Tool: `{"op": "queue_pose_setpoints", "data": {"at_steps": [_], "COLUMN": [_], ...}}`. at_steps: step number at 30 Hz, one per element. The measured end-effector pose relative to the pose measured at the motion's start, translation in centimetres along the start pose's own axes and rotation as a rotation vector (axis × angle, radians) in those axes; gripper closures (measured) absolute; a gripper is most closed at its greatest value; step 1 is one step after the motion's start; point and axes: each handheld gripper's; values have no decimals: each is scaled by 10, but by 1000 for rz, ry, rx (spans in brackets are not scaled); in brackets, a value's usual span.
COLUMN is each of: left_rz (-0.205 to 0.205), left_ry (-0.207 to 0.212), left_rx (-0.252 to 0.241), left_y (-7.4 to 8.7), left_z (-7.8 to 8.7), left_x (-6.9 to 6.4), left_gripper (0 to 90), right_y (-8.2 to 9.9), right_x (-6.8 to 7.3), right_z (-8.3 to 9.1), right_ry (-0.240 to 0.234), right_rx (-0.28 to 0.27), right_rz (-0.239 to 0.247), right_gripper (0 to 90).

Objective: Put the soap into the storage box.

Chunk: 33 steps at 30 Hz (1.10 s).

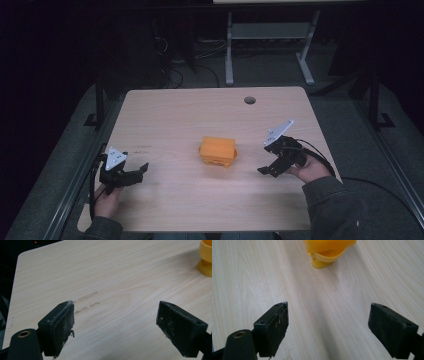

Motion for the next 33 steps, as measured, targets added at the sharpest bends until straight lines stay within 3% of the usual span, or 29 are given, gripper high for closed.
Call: {"op": "queue_pose_setpoints", "data": {"at_steps": [27,33], "left_rz": [-14,-32], "left_ry": [-5,-2], "left_rx": [-10,6], "left_y": [0,0], "left_z": [-1,-1], "left_x": [-4,-5], "left_gripper": [141,141], "right_y": [62,75], "right_x": [18,21], "right_z": [7,11], "right_ry": [15,26], "right_rx": [-21,-27], "right_rz": [-93,-112], "right_gripper": [161,161]}}
Point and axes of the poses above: each handheld gripper's, and its own axes: z roughly backward along the jaws, y roughly out of its underside, x roughly to its left, and after that the axes turned 12 degrees about y, right-handed
